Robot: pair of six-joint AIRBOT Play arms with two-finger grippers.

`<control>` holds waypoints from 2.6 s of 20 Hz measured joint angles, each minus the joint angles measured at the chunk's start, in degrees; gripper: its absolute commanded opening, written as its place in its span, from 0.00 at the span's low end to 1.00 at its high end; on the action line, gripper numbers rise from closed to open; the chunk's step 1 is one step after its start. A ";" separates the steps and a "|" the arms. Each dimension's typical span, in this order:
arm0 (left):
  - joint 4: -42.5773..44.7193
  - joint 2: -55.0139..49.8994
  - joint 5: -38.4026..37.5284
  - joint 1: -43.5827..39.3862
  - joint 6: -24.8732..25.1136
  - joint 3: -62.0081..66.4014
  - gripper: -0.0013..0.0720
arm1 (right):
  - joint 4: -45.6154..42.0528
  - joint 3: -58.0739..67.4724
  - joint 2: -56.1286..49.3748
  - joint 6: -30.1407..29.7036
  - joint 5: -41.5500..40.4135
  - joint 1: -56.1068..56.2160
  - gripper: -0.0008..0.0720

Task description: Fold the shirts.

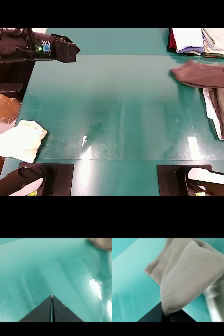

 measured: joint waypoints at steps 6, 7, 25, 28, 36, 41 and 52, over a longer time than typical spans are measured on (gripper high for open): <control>-1.03 0.00 0.31 -0.17 -0.15 0.00 0.06 | 3.45 1.46 -0.04 -1.99 -8.55 -4.83 0.03; -1.11 0.00 0.31 -0.17 -0.15 0.00 0.06 | 4.35 2.97 -0.52 -2.19 -9.40 -5.05 0.03; -1.46 0.00 -2.67 -0.17 -0.11 0.00 0.06 | -9.99 17.99 4.09 -2.21 8.33 -13.57 0.04; -1.46 0.00 -2.73 -0.20 -0.07 0.00 0.06 | -13.86 8.74 8.31 -2.08 10.14 -17.77 0.04; -1.46 0.00 -2.86 -0.20 0.04 0.00 0.06 | -16.81 -11.32 15.54 -2.01 11.80 -28.33 0.90; -1.46 0.00 -2.86 -0.20 0.04 0.00 0.06 | -13.46 -10.32 16.20 -1.86 12.41 -27.12 0.90; -1.33 0.00 -1.68 -0.17 0.04 0.00 0.06 | 1.40 -2.47 16.33 -1.84 12.20 17.00 0.41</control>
